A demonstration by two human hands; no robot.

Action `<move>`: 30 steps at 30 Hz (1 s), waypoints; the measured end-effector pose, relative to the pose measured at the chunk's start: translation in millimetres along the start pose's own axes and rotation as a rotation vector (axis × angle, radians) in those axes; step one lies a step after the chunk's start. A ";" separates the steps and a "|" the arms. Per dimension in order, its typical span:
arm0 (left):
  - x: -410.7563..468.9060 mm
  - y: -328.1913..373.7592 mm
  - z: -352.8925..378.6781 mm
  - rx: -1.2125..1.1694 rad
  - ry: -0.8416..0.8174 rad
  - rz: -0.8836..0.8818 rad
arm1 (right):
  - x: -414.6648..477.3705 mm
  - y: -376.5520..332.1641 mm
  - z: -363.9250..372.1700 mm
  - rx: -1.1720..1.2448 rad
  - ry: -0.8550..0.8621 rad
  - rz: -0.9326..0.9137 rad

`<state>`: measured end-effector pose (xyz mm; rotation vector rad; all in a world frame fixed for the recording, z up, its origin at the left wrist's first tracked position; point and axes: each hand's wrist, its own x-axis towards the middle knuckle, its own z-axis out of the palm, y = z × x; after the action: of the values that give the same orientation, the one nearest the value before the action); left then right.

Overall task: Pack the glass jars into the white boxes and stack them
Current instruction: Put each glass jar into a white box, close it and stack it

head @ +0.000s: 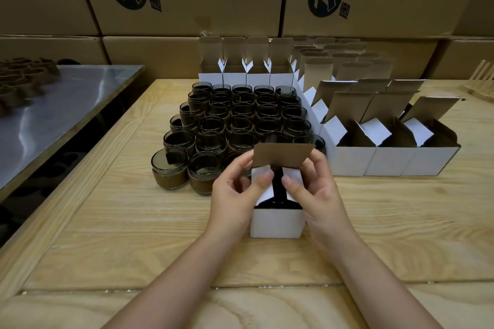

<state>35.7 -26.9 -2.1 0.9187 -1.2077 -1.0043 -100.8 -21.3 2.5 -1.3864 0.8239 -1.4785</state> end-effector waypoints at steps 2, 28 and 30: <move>1.5 -1.3 1.3 0.031 0.016 -0.008 | 0.9 1.7 -0.1 -0.015 -0.005 -0.014; -6.8 -4.0 -0.1 0.081 0.033 0.028 | -15.5 0.7 -11.4 -0.285 -0.153 -0.186; -6.3 -4.3 -0.3 0.074 0.025 0.026 | -14.8 2.2 -12.6 -0.291 -0.151 -0.198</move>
<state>35.0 -22.2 -8.1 0.9677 -1.2398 -0.9299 -113.6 -9.9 -6.8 -1.8183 0.8485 -1.4189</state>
